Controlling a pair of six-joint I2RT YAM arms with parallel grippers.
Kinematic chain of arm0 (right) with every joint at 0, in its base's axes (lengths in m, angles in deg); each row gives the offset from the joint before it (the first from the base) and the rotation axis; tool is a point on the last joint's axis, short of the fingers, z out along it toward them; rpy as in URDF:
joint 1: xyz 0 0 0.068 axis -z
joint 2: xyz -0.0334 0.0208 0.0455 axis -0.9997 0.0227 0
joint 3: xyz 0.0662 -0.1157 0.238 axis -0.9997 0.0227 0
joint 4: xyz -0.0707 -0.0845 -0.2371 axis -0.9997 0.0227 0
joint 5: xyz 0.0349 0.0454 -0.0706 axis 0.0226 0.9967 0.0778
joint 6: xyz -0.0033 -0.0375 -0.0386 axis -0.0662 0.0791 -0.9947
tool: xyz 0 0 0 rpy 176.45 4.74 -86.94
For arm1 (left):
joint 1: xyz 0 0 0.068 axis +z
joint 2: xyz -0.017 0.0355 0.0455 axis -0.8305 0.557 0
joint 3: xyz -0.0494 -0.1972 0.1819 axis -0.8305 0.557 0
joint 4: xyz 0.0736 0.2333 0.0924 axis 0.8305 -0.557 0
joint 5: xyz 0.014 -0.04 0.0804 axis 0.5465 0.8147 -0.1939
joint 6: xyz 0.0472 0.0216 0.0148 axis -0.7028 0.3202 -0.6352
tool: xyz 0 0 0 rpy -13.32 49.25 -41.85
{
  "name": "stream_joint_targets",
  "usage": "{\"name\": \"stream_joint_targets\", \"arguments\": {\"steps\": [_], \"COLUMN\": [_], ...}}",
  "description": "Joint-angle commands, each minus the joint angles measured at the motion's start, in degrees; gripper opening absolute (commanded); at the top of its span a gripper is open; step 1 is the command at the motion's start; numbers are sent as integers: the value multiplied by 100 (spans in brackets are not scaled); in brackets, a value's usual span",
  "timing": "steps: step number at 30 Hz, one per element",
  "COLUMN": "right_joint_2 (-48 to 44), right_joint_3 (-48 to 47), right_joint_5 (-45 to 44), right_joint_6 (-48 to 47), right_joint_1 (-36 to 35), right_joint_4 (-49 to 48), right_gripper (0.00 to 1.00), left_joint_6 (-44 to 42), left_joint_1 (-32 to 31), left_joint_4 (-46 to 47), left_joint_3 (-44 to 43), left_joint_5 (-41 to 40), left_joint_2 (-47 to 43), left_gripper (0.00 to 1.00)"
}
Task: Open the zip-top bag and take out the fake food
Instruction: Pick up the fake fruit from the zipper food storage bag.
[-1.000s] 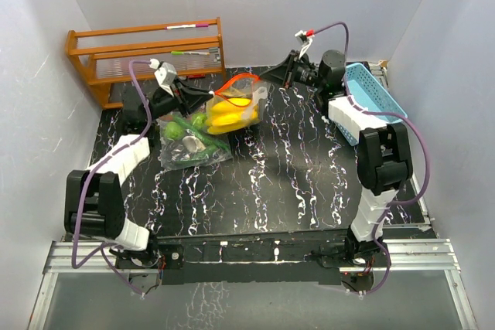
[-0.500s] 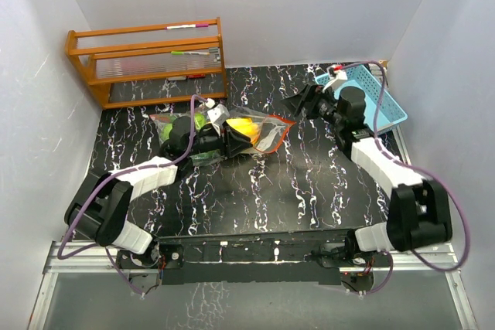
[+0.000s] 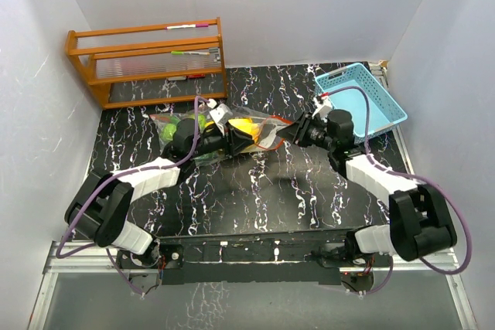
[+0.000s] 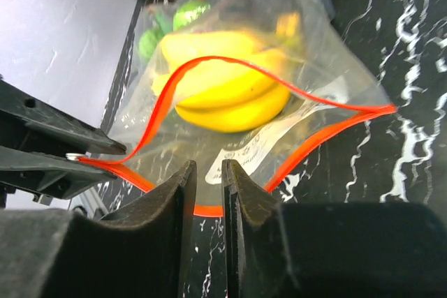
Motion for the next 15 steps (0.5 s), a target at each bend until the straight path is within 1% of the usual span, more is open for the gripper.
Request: {"name": "stream_joint_targets", "arguments": {"steps": [1,5,8,15], "right_joint_2": [370,977,1353,2060], "right_joint_3": [-118,-190,-259,-544], "right_joint_5": [258,311,322,230], "right_joint_6": [334,740,989,1491], "right_joint_1": [-259,-396,-452,-509], "right_joint_4": [-779,-1069,-1236,-1661], "right_gripper": [24,25,32,43], "left_joint_6": [-185,-202,-283,-322], "left_joint_1": [-201,-497,-770,-1452], "left_joint_4": [-3,-47,-104,10], "left_joint_3": [-1,-10,-48,-139], "left_joint_5": [-253,-529,-712,-940], "left_joint_2": [-135,-191,-167,167], "left_gripper": [22,22,22,22]}}
